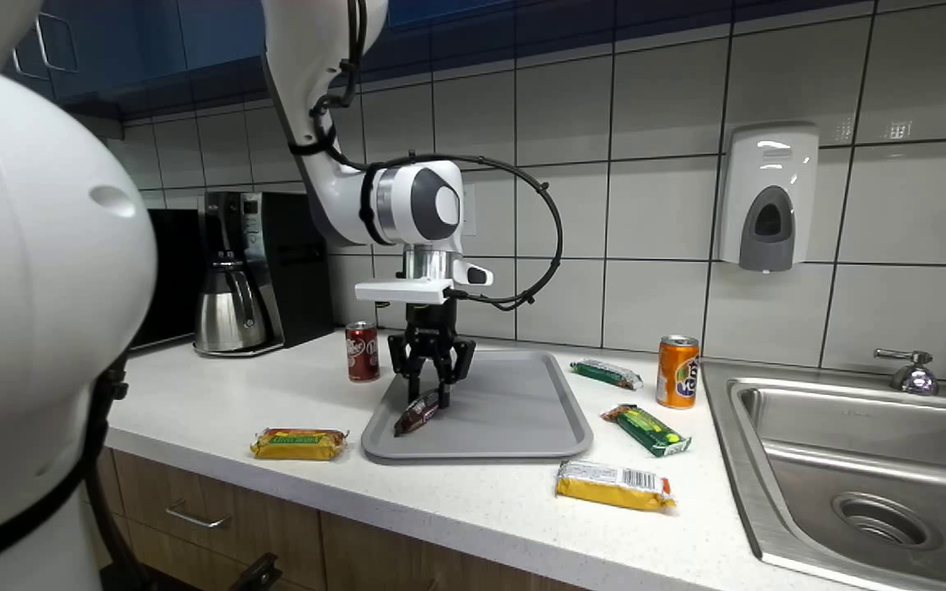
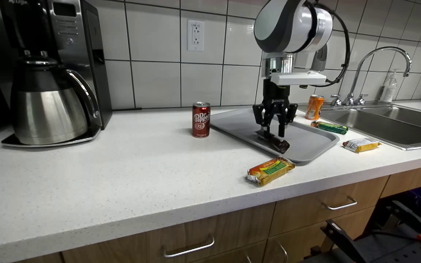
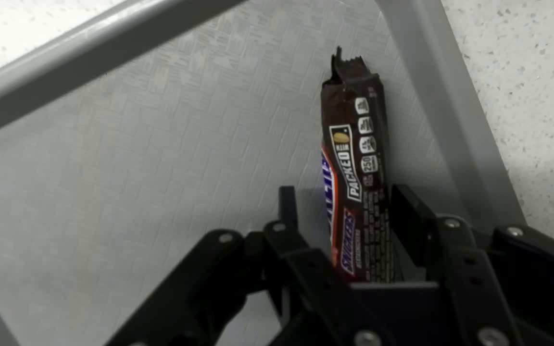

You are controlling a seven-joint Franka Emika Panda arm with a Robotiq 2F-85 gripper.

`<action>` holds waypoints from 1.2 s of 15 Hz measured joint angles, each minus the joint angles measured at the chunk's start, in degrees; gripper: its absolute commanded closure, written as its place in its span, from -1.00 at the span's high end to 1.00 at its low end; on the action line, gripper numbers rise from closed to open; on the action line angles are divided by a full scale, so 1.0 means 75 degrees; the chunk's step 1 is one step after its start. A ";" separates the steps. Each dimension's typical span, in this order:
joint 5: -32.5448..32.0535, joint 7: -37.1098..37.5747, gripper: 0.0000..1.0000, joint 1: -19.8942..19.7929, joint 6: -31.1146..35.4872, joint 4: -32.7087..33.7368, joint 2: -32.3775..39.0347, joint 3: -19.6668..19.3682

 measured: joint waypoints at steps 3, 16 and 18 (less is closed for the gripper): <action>-0.0001 -0.0073 1.00 -0.0029 -0.0005 -0.0046 -0.0186 -0.0026; -0.0005 -0.0996 1.00 -0.0279 -0.0265 -0.1171 -0.2095 -0.0168; -0.0005 -0.1002 1.00 -0.0279 -0.0265 -0.1197 -0.2110 -0.0168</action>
